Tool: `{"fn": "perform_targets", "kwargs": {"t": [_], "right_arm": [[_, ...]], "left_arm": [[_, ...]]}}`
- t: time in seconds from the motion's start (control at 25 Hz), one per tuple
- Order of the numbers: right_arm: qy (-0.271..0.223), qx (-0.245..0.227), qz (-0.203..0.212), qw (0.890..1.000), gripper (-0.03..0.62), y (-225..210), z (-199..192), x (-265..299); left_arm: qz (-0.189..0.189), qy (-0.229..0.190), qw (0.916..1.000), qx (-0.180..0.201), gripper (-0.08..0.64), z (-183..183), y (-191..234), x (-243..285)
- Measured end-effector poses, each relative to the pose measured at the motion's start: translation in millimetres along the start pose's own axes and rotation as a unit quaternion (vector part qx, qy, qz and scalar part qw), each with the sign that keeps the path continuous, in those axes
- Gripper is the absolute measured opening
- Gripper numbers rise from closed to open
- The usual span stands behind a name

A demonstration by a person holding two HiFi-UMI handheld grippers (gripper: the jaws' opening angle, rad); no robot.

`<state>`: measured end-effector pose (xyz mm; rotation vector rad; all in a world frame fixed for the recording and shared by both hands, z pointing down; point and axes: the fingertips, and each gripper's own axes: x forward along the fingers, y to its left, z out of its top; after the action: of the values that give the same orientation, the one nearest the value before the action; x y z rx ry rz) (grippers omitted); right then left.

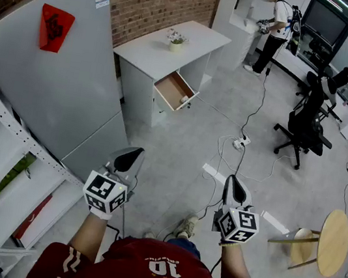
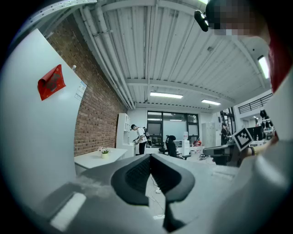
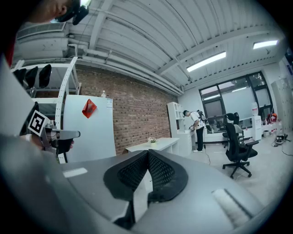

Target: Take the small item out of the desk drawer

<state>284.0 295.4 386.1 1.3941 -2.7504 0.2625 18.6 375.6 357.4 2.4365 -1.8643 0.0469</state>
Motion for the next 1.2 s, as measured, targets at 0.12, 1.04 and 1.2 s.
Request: {"fn": "perform_targets", "kwargs": {"t": [0.12,1.04,1.2], "right_arm": [[0.001,-0.001,0.003,1.0,-0.011,5,1,1],[0.019,-0.022,0.041,0.999,-0.011,42,1,17],[0.015,-0.014,0.045,0.999,-0.009,37,2,36]], "left_arm": [[-0.001,-0.002,1.0,0.0,0.003,0,1,-1],[-0.012,0.002,0.9998,-0.013,0.003,-8,22,-1],[-0.006,0.003,0.9999,-0.008,0.002,-8,32,14]]}}
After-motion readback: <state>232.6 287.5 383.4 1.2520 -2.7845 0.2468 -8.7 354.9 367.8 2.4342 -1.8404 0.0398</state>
